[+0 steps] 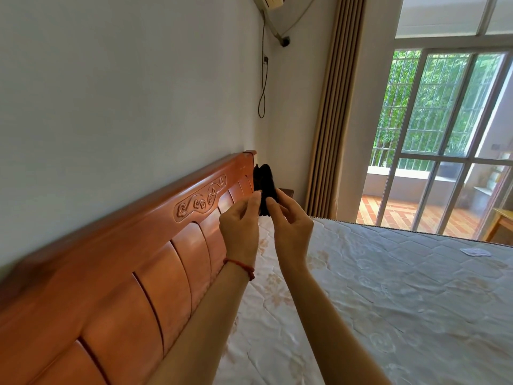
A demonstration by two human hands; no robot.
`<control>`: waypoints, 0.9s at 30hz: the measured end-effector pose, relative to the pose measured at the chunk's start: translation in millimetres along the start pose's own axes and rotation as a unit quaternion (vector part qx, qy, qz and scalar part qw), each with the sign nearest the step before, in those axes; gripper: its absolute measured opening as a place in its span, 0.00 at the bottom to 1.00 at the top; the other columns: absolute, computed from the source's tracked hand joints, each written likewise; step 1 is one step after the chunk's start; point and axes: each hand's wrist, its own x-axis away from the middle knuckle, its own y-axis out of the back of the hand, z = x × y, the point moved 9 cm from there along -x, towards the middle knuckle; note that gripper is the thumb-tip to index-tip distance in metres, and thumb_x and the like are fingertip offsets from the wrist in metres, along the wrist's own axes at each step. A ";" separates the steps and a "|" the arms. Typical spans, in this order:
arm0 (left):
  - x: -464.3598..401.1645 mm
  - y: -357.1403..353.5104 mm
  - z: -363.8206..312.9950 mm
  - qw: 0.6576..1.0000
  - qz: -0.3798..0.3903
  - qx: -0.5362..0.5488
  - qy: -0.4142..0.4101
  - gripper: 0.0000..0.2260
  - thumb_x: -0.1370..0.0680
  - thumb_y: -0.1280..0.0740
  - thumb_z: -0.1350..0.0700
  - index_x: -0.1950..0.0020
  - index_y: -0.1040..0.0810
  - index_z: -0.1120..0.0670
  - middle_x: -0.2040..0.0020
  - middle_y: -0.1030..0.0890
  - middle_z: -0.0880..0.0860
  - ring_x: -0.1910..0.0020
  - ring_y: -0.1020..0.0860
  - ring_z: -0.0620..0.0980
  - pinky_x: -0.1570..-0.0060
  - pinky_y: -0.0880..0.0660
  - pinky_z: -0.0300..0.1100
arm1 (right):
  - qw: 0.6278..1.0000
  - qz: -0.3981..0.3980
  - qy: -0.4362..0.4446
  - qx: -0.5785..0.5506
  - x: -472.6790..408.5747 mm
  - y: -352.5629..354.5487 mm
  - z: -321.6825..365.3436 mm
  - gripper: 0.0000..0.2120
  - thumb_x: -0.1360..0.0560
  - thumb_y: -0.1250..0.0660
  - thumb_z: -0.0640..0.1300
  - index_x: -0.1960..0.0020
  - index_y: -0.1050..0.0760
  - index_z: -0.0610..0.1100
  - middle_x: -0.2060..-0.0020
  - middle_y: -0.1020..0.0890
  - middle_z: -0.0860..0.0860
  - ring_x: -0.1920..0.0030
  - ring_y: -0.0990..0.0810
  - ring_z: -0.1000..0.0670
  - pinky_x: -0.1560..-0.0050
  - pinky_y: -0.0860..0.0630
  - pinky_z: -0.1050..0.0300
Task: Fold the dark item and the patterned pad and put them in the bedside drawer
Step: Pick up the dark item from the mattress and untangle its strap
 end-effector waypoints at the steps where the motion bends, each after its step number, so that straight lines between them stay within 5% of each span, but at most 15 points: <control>1: 0.8 -0.6 1.7 1.000 0.000 0.011 0.010 0.09 0.23 0.37 0.55 0.49 0.19 0.56 0.57 0.18 0.50 0.52 0.19 0.50 0.48 0.22 0.43 | 1.000 0.001 0.000 0.001 0.2 -0.2 0.0 0.17 0.28 0.31 0.38 0.39 0.25 0.41 0.52 0.20 0.56 0.56 0.19 0.64 0.54 0.23 0.70; 11: -0.6 1.4 2.9 0.999 0.037 -0.016 0.005 0.05 0.25 0.34 0.57 0.53 0.19 0.51 0.58 0.17 0.49 0.52 0.19 0.50 0.50 0.22 0.40 | 0.999 -0.022 0.002 0.031 -9.9 16.3 -7.3 0.14 0.28 0.31 0.35 0.42 0.23 0.38 0.54 0.20 0.51 0.59 0.21 0.62 0.61 0.25 0.74; 17: -19.5 23.4 -13.8 0.992 0.025 -0.106 -0.071 0.12 0.30 0.27 0.61 0.47 0.19 0.59 0.53 0.19 0.51 0.56 0.20 0.44 0.55 0.25 0.25 | 0.994 0.068 0.006 0.082 -27.7 27.1 -8.6 0.15 0.28 0.32 0.33 0.42 0.23 0.39 0.55 0.20 0.52 0.56 0.20 0.60 0.59 0.24 0.72; 21: -29.9 14.7 -17.0 0.978 0.102 -0.164 -0.079 0.17 0.32 0.26 0.58 0.45 0.20 0.57 0.47 0.19 0.51 0.49 0.21 0.46 0.50 0.27 0.24 | 0.984 0.154 0.013 0.085 -34.2 25.9 -0.2 0.16 0.28 0.34 0.31 0.43 0.23 0.43 0.57 0.19 0.56 0.57 0.19 0.64 0.57 0.24 0.71; 27: -31.8 -11.6 -17.8 0.935 0.258 -0.231 -0.068 0.17 0.33 0.26 0.59 0.45 0.20 0.58 0.52 0.19 0.50 0.54 0.21 0.41 0.53 0.25 0.26 | 0.961 0.263 0.021 0.087 -32.9 18.1 12.2 0.19 0.28 0.34 0.30 0.49 0.24 0.54 0.57 0.19 0.57 0.54 0.19 0.63 0.55 0.23 0.69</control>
